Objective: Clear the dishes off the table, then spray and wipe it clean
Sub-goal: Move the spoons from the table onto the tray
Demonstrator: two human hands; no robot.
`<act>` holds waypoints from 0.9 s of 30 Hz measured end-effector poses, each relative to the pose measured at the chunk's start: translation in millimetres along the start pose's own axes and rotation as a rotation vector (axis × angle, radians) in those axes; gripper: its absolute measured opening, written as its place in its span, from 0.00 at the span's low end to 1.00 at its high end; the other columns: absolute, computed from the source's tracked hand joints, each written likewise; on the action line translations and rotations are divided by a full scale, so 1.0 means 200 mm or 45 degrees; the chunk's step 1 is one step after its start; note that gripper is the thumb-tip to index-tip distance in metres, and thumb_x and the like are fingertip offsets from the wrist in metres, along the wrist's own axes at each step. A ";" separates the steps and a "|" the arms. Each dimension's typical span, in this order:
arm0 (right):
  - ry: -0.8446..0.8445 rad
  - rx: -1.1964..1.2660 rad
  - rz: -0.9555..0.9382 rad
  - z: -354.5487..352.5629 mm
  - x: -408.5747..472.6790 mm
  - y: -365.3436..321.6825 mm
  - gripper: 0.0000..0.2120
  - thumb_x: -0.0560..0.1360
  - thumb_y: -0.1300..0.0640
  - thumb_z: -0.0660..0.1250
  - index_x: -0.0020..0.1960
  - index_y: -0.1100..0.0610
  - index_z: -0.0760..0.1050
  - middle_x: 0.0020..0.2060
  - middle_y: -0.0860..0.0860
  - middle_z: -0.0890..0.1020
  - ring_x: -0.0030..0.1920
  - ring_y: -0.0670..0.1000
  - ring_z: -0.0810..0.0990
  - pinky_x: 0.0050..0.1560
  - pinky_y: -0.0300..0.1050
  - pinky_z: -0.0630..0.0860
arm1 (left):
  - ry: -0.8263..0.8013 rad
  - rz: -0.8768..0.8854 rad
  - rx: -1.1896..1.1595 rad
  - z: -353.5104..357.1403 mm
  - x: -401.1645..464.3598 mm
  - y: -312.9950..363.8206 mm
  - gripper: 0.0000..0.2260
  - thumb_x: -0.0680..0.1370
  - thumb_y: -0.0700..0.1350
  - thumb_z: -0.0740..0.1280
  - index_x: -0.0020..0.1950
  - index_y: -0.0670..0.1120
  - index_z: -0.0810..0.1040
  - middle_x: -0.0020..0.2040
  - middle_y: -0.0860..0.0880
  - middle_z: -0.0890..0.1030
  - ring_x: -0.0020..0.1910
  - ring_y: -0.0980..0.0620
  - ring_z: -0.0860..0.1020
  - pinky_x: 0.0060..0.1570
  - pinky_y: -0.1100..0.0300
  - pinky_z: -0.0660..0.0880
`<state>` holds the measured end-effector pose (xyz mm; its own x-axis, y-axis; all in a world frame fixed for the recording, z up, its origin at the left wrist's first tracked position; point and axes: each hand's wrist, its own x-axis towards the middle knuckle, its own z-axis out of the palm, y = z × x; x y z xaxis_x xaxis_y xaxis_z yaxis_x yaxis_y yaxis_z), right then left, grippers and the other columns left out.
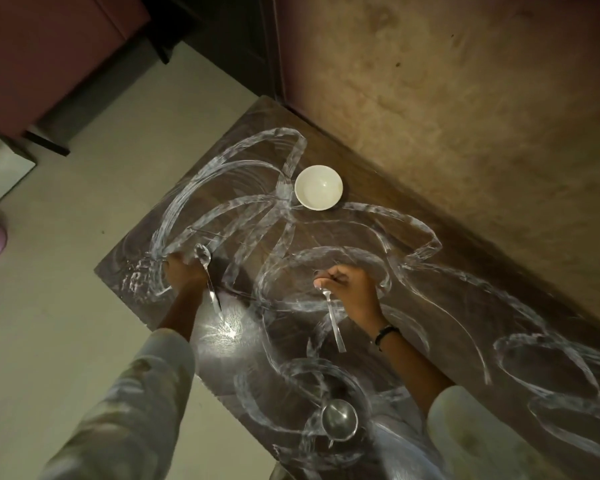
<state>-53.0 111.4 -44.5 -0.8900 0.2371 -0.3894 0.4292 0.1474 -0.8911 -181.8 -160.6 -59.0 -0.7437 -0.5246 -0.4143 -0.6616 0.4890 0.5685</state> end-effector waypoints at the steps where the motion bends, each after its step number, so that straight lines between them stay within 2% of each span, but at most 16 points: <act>1: -0.003 -0.003 -0.012 0.02 0.00 0.01 0.05 0.69 0.59 0.75 0.40 0.61 0.81 0.37 0.57 0.84 0.40 0.58 0.83 0.43 0.55 0.80 | -0.028 0.001 0.050 0.01 0.06 -0.02 0.20 0.74 0.42 0.67 0.64 0.40 0.69 0.63 0.39 0.73 0.62 0.38 0.73 0.61 0.45 0.72; 3: -0.002 -0.006 -0.026 0.05 0.01 0.04 0.08 0.69 0.56 0.75 0.39 0.60 0.81 0.35 0.59 0.84 0.39 0.61 0.82 0.42 0.58 0.79 | -0.088 0.012 0.170 0.04 0.16 -0.08 0.22 0.72 0.46 0.70 0.62 0.42 0.70 0.61 0.40 0.74 0.59 0.39 0.75 0.58 0.42 0.74; 6: -0.015 0.019 -0.012 0.06 0.00 0.07 0.06 0.68 0.56 0.75 0.40 0.58 0.81 0.37 0.58 0.84 0.41 0.60 0.82 0.44 0.59 0.79 | -0.094 0.106 0.254 0.10 0.21 -0.12 0.15 0.71 0.47 0.72 0.54 0.46 0.73 0.60 0.42 0.75 0.58 0.41 0.75 0.57 0.43 0.76; 10: -0.049 0.042 0.013 0.06 -0.04 0.09 0.05 0.69 0.57 0.75 0.41 0.58 0.82 0.38 0.57 0.85 0.43 0.59 0.83 0.46 0.60 0.80 | -0.080 0.202 0.313 0.11 0.07 -0.04 0.12 0.76 0.45 0.67 0.54 0.38 0.76 0.53 0.39 0.79 0.53 0.40 0.77 0.54 0.49 0.75; 13: -0.031 0.053 0.011 0.03 -0.07 0.07 0.04 0.69 0.58 0.75 0.41 0.59 0.82 0.38 0.57 0.85 0.43 0.59 0.83 0.46 0.59 0.79 | -0.143 0.233 0.162 0.13 -0.01 -0.01 0.09 0.77 0.41 0.64 0.54 0.38 0.76 0.50 0.37 0.81 0.51 0.38 0.80 0.52 0.47 0.77; 14: -0.020 0.054 0.007 0.02 -0.09 0.05 0.05 0.69 0.59 0.75 0.41 0.59 0.82 0.38 0.57 0.85 0.42 0.59 0.83 0.46 0.59 0.79 | -0.204 0.252 0.115 0.13 -0.05 0.01 0.07 0.78 0.39 0.63 0.53 0.38 0.76 0.49 0.37 0.81 0.50 0.39 0.81 0.49 0.49 0.79; 15: -0.010 0.055 0.000 0.01 -0.10 0.03 0.05 0.69 0.58 0.75 0.41 0.60 0.82 0.38 0.56 0.85 0.42 0.58 0.83 0.46 0.59 0.79 | -0.257 0.297 0.111 0.14 -0.09 0.02 0.06 0.78 0.37 0.62 0.52 0.38 0.76 0.47 0.38 0.81 0.46 0.45 0.82 0.43 0.55 0.79; 17: 0.013 0.072 -0.015 -0.04 -0.12 -0.02 0.05 0.69 0.59 0.75 0.41 0.60 0.82 0.38 0.55 0.85 0.42 0.56 0.83 0.47 0.57 0.80 | -0.381 0.401 0.077 0.15 -0.22 0.07 0.06 0.78 0.35 0.61 0.51 0.38 0.77 0.41 0.40 0.80 0.34 0.62 0.81 0.31 0.69 0.74; 18: 0.025 0.094 -0.026 -0.06 -0.14 -0.06 0.04 0.69 0.59 0.75 0.41 0.59 0.82 0.39 0.55 0.85 0.43 0.56 0.84 0.47 0.56 0.80 | -0.429 0.463 0.029 0.16 -0.31 0.10 0.07 0.79 0.35 0.61 0.51 0.37 0.78 0.41 0.40 0.81 0.31 0.64 0.80 0.30 0.69 0.74; 20: 0.058 0.133 -0.071 -0.11 -0.17 -0.12 0.02 0.69 0.60 0.74 0.42 0.57 0.82 0.39 0.55 0.85 0.43 0.55 0.84 0.49 0.56 0.80 | -0.485 0.576 -0.040 0.17 -0.48 0.16 0.07 0.79 0.36 0.62 0.51 0.36 0.79 0.41 0.41 0.82 0.31 0.62 0.80 0.31 0.68 0.74; 23: 0.121 0.147 -0.122 -0.20 -0.25 -0.22 0.03 0.69 0.62 0.74 0.43 0.60 0.83 0.40 0.55 0.85 0.43 0.55 0.84 0.48 0.53 0.81 | -0.601 0.621 -0.157 0.16 -0.80 0.27 0.08 0.78 0.36 0.62 0.51 0.34 0.79 0.39 0.46 0.79 0.29 0.62 0.78 0.29 0.75 0.72; 25: 0.153 0.135 -0.166 -0.27 -0.32 -0.29 0.04 0.70 0.62 0.74 0.43 0.61 0.83 0.39 0.55 0.85 0.42 0.55 0.84 0.46 0.48 0.80 | -0.713 0.661 -0.211 0.16 -0.98 0.31 0.08 0.79 0.37 0.62 0.49 0.33 0.79 0.38 0.45 0.80 0.27 0.62 0.79 0.27 0.73 0.73; 26: 0.178 0.126 -0.201 -0.31 -0.36 -0.32 0.03 0.70 0.62 0.74 0.43 0.62 0.83 0.39 0.55 0.85 0.41 0.53 0.84 0.44 0.45 0.80 | -0.778 0.672 -0.237 0.15 -1.06 0.32 0.09 0.79 0.39 0.63 0.46 0.35 0.79 0.37 0.43 0.80 0.28 0.60 0.80 0.29 0.68 0.77; 27: 0.206 0.121 -0.231 -0.35 -0.41 -0.35 0.03 0.70 0.62 0.74 0.42 0.62 0.83 0.37 0.54 0.85 0.40 0.49 0.84 0.42 0.40 0.79 | -0.827 0.686 -0.262 0.15 -1.13 0.33 0.09 0.78 0.44 0.64 0.44 0.40 0.80 0.37 0.41 0.82 0.31 0.55 0.82 0.33 0.57 0.81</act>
<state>0.3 149.5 66.3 -0.9116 0.3668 -0.1856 0.2415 0.1124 -0.9639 -59.9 10.7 50.8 -0.8994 0.2745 -0.3401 -0.2200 0.3879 0.8950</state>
